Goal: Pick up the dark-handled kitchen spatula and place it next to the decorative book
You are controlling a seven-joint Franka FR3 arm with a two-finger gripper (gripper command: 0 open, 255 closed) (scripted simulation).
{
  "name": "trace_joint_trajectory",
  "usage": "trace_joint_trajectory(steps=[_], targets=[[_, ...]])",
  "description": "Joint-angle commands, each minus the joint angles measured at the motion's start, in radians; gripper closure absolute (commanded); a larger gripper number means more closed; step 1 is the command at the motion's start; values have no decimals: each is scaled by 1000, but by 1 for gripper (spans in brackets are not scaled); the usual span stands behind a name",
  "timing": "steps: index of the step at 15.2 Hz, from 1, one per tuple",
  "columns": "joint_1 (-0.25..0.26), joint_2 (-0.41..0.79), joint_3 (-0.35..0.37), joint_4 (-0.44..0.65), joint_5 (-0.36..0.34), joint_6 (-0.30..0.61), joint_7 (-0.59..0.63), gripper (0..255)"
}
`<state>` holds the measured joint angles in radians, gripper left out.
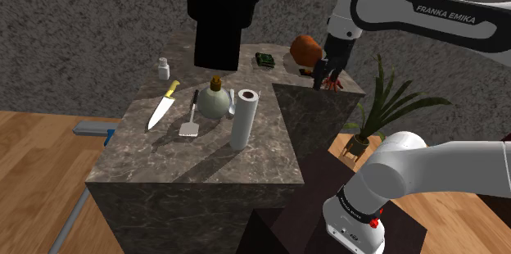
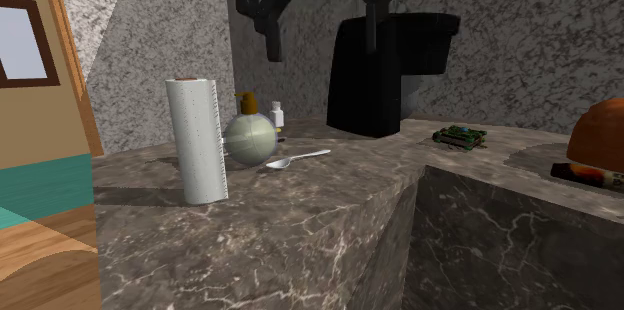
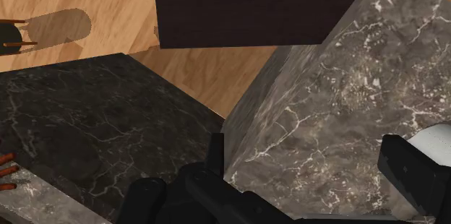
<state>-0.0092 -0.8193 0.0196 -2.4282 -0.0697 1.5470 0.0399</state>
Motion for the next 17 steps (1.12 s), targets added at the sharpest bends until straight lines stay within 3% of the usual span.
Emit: trace_joint_trajectory(steps=[1,10,17], targets=[[0,0,0,0,0,0,0,0],[42,204,148,3,102,218,193,0],[56,421,258,81,124,374,341,0]])
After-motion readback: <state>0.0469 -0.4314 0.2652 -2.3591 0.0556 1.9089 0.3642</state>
